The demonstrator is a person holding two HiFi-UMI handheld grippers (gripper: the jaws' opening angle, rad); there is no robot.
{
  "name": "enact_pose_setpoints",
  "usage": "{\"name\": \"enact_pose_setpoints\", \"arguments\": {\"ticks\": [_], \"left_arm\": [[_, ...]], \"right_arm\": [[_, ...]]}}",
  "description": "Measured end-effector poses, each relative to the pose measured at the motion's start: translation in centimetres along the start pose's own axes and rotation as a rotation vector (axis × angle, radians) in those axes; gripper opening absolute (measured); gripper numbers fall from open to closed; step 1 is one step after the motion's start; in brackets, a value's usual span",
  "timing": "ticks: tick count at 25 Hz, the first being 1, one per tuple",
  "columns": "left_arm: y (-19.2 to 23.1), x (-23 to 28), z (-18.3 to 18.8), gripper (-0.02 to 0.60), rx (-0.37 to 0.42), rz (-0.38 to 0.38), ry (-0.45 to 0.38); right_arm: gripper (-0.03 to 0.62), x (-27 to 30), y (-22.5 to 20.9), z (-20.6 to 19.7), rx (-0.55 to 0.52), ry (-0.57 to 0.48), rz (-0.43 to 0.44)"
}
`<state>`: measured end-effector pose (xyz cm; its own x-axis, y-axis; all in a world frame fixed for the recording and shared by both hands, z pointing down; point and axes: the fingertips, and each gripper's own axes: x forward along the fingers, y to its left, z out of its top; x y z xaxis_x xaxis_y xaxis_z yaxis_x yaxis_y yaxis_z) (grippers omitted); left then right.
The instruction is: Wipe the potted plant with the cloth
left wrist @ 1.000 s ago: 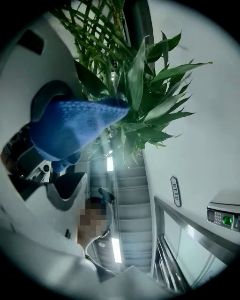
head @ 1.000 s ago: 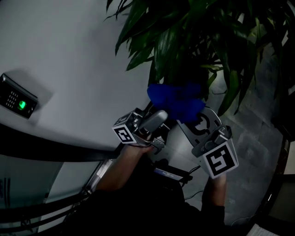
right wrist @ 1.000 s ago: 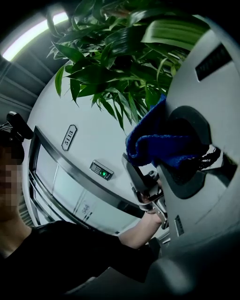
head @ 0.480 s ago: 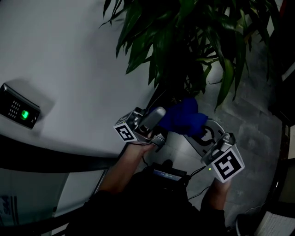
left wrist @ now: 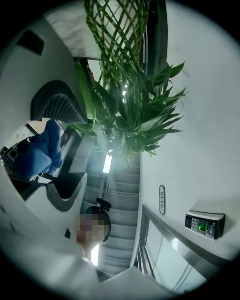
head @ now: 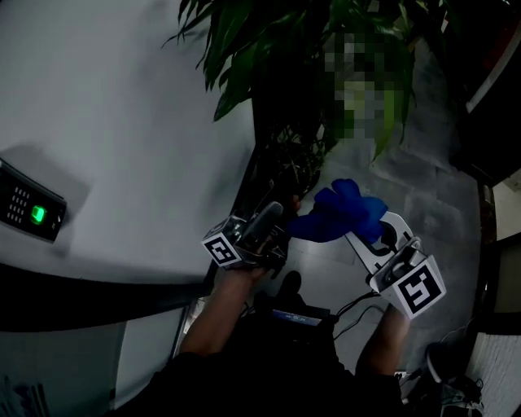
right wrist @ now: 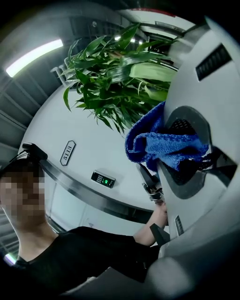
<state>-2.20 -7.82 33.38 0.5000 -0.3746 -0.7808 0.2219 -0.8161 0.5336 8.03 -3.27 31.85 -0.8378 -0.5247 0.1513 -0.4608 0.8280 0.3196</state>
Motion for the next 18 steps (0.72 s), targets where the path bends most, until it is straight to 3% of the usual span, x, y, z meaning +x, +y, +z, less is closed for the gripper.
{"name": "enact_pose_setpoints", "arguments": {"ticks": [5,11,18], "left_arm": [[-0.3,-1.1,-1.5,0.324,-0.024,0.028,0.029],[0.4,-0.8,-2.7,0.324,0.041,0.074,0.110],[6.5,0.5,-3.8,0.324,0.104,0.169,0.137]], "right_arm": [[0.078,-0.5,0.6,0.1,0.046,-0.021,-0.069],[0.078,-1.1,-1.4,1.0,0.092,-0.137,-0.143],[0.078,-1.2,-5.7,-0.6,0.141,-0.206,-0.118]]}}
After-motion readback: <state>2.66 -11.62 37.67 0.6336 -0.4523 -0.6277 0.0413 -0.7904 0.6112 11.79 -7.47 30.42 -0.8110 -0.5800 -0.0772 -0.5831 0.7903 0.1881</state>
